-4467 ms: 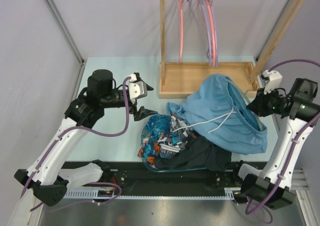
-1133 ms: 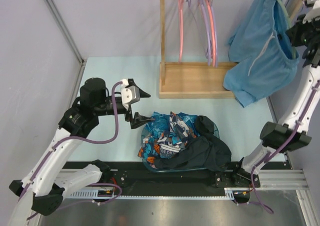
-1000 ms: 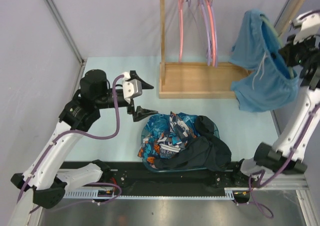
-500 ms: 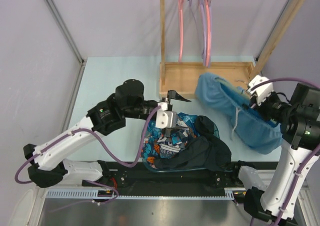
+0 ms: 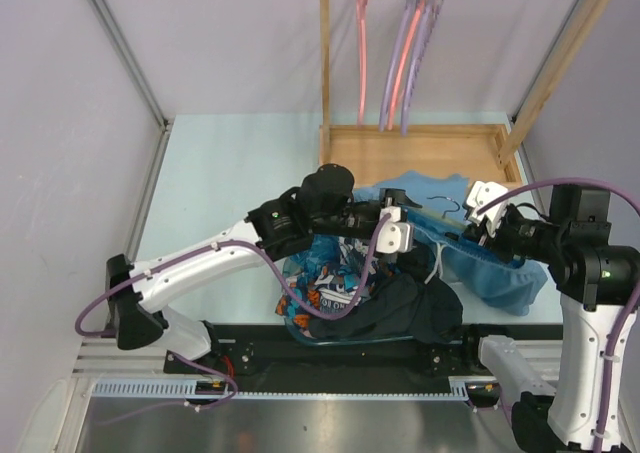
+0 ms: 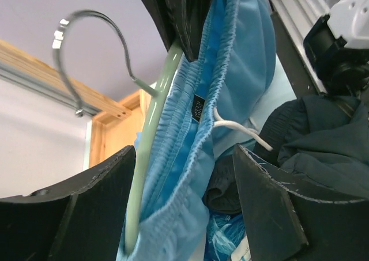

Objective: Place the shorts on the hanger

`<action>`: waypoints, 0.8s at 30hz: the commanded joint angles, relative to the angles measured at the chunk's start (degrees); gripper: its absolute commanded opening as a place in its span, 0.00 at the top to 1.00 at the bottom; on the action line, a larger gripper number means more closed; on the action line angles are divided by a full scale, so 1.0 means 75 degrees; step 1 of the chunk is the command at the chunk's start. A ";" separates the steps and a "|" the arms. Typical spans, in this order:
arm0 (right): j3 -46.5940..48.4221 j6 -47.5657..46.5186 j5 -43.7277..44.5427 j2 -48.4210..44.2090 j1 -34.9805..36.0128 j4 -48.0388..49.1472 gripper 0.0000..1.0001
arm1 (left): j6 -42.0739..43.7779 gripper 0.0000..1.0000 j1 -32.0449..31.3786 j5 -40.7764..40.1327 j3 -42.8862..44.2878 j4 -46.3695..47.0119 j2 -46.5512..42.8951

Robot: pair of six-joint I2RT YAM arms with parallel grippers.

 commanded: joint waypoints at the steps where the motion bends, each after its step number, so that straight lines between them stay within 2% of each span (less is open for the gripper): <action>1: 0.0005 0.0063 -0.0799 -0.0016 0.0184 -0.0686 1.00 | -0.0022 0.27 -0.0040 -0.0423 0.0069 0.0633 0.0060; 5: -0.0054 0.0062 -0.0939 -0.0098 0.0289 -0.0698 1.00 | -0.0140 0.29 -0.0063 -0.0694 -0.0025 0.0658 0.0212; 8: -0.0112 -0.0031 -0.0986 -0.0051 0.0336 -0.0674 1.00 | -0.0128 0.37 -0.0063 -0.0647 -0.0025 0.0447 0.0329; 12: -0.0124 -0.0125 -0.1162 0.0019 0.0336 -0.0663 1.00 | -0.0164 0.60 -0.0075 -0.0565 -0.0060 -0.0021 0.0400; 14: -0.0136 -0.0172 -0.1279 0.0043 0.0336 -0.0663 1.00 | -0.0187 0.68 -0.0075 -0.0612 -0.0095 -0.0115 0.0376; 17: -0.0206 -0.0020 -0.1361 0.0089 0.0524 -0.0534 0.98 | -0.0385 0.94 -0.0005 -0.0519 -0.0025 -0.0467 0.0353; 18: -0.0229 0.0143 -0.1385 0.0124 0.0524 -0.0499 0.89 | -0.0514 1.00 0.0053 -0.0414 -0.0083 -0.0479 0.0295; 20: -0.0311 0.0412 -0.1397 0.0136 0.0536 -0.0429 0.72 | -0.0784 1.00 0.0252 -0.0075 -0.0224 -0.0433 0.0073; 21: -0.0346 0.0994 -0.1350 0.0171 0.0524 -0.0277 0.51 | -0.0936 1.00 0.0334 0.0148 -0.0387 -0.0374 -0.0010; 23: -0.0428 0.1117 -0.1222 0.0160 0.0536 -0.0346 0.39 | -0.1159 1.00 0.0627 0.0615 -0.0575 -0.0234 -0.0278; 24: -0.0487 0.1117 -0.1151 0.0137 0.0524 -0.0381 0.38 | -0.1334 0.99 0.0732 0.0804 -0.0762 -0.0129 -0.0361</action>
